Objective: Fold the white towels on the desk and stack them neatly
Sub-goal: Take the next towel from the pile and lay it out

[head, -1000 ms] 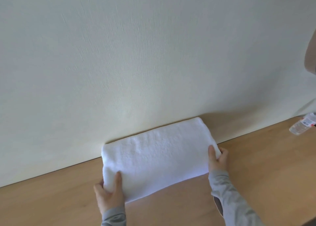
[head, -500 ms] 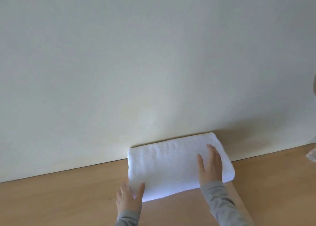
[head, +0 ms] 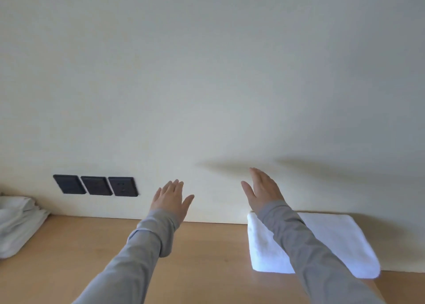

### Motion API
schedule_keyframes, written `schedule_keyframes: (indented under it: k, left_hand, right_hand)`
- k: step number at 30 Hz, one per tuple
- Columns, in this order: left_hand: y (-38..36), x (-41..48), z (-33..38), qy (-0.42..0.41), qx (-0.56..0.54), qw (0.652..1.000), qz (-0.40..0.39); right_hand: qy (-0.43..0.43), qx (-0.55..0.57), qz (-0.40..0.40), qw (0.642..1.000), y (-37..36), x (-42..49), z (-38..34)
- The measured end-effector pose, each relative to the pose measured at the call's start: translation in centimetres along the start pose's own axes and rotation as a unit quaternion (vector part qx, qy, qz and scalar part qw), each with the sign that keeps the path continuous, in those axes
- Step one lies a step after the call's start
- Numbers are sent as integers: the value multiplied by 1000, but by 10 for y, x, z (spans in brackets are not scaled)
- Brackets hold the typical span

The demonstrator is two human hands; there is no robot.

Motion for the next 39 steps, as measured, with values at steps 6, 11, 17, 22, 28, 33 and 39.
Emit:
schedule_keyframes:
  k: [6, 11, 17, 22, 28, 33, 39]
  left_hand:
    - [115, -41, -105, 27, 2, 998, 62]
    - [200, -97, -209, 59, 8, 992, 113]
    - [272, -175, -337, 116, 18, 981, 158]
    - [307, -237, -438, 189, 37, 968, 161]
    - [319, -293, -527, 261, 88, 947, 165]
    - [328, -316, -586, 279, 56, 940, 189]
    - [328, -303, -674, 287, 0, 933, 219]
  right_hand:
    - [65, -8, 23, 998, 23, -7, -153]
    - [135, -2, 38, 990, 24, -28, -302]
    - [215, 23, 36, 976, 6, -61, -464]
    - [277, 24, 13, 960, -24, -88, -568]
    - [322, 6, -32, 946, -66, -98, -660]
    - [364, 37, -50, 929, -90, -105, -745]
    - [365, 69, -70, 926, -146, -83, -824]
Point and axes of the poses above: each hand's wrist, its own x-axis towards the middle knuckle, its own y-axis out of the back of the hand, z = x × y, the point moved 10 cm from there along x, towards the middle knuckle, and after that the axes turned 11 degrees about -x, right-handed, at the moved point
